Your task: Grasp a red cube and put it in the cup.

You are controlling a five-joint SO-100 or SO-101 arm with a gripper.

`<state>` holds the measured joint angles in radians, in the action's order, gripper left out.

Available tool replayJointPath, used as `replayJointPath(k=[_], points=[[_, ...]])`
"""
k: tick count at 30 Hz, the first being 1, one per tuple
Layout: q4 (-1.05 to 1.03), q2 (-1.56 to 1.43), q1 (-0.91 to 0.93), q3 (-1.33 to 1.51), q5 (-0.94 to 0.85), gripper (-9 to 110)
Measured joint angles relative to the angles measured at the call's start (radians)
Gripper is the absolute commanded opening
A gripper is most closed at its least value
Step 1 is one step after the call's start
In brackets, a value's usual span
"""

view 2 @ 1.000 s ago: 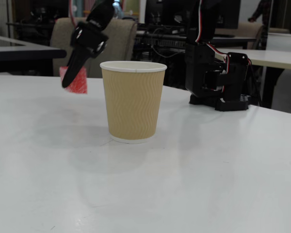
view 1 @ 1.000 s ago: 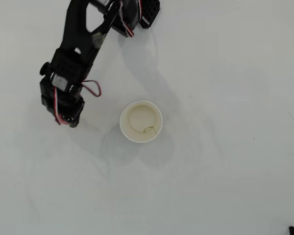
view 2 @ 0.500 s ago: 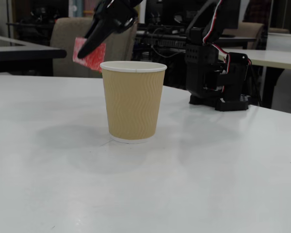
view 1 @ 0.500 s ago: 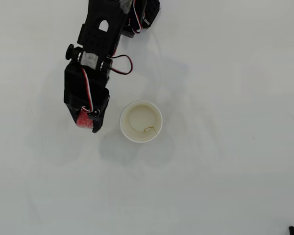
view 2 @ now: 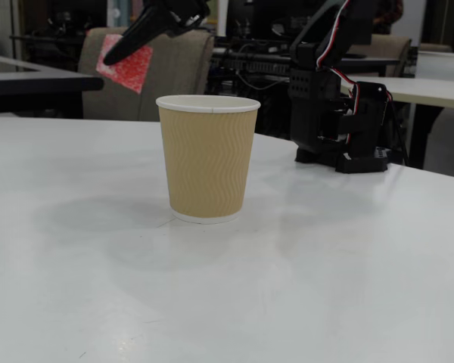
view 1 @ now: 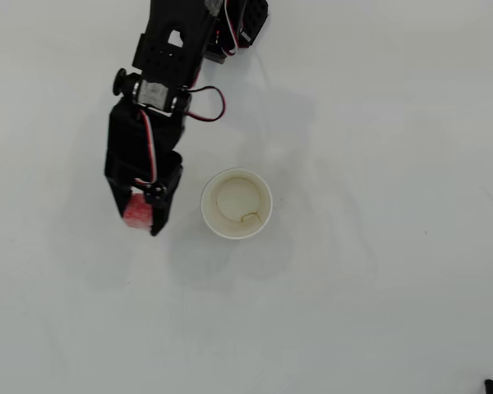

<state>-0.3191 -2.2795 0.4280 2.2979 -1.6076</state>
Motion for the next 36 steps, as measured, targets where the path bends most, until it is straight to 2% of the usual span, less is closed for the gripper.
replayJointPath(k=[14, 36], points=[[0.0, -0.207, -0.175, 0.075, 0.121, 8], [-0.018, -0.382, -0.394, 0.232, 0.193, 8]])
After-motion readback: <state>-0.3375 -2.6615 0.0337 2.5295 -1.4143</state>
